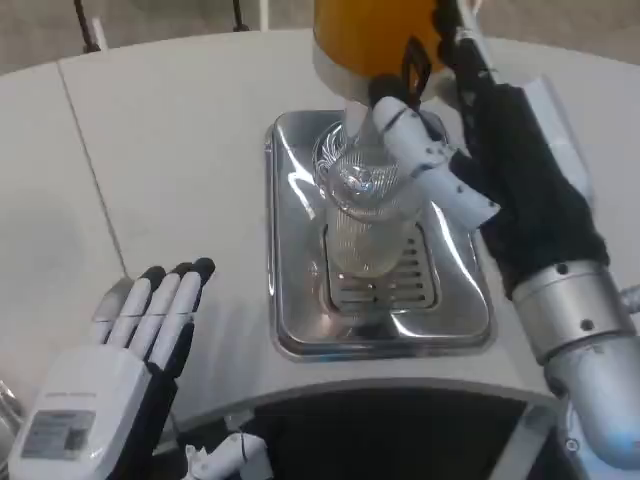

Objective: Grasp the cup under the faucet to collect the drink, then remove the cup.

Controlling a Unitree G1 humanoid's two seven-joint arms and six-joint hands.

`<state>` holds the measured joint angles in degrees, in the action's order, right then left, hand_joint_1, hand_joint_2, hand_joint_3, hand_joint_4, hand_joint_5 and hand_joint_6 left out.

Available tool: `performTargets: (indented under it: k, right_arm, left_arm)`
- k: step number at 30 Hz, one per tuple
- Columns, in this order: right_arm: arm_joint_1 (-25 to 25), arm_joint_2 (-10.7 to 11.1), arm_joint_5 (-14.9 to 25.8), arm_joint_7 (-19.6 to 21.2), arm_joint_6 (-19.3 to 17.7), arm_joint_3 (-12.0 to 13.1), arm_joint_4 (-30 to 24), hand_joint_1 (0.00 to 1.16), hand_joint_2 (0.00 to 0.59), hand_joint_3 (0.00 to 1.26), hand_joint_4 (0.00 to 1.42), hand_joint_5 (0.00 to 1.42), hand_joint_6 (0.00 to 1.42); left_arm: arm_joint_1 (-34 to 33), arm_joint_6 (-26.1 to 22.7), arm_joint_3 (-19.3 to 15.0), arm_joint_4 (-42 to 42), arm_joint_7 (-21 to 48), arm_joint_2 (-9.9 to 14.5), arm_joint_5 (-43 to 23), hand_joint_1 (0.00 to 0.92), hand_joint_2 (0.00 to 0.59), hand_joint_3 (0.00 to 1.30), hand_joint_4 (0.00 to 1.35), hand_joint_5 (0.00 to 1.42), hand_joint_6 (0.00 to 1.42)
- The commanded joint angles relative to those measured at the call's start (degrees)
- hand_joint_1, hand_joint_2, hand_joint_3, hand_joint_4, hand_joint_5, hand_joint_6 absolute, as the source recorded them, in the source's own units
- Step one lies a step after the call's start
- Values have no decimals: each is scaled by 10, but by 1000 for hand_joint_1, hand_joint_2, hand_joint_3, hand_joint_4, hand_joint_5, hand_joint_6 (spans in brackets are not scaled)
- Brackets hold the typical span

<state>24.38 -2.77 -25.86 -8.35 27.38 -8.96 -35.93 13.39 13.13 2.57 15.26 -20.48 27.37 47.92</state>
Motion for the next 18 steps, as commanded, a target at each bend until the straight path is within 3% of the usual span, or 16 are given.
performTargets:
  k: [1, 8, 12, 16, 18]
  right_arm:
    - [1, 6, 19, -3, -7, -8, 8, 422, 461, 0, 0, 0, 44]
    - [-2, 20, 30, -5, -3, -19, 7, 422, 461, 0, 0, 0, 59]
    - [7, 42, 21, -17, 4, -29, 3, 422, 461, 0, 0, 0, 61]
    - [38, 70, -6, -50, 45, -51, -4, 418, 454, 0, 0, 0, 73]
    - [60, 92, -37, -75, 75, -72, -5, 414, 454, 1, 0, 0, 74]
  left_arm:
    - [11, 6, -7, -3, -7, -3, 2, 0, 170, 0, 0, 0, 0]
    - [14, 7, -11, -4, -7, -4, 1, 0, 171, 0, 0, 0, 0]
    - [18, 9, -14, -3, -8, -6, 1, 0, 172, 0, 0, 0, 0]
    - [20, 12, -16, -5, -8, -6, 0, 0, 171, 0, 0, 0, 3]
    - [21, 13, -16, -6, -8, -6, -1, 0, 171, 0, 0, 0, 4]
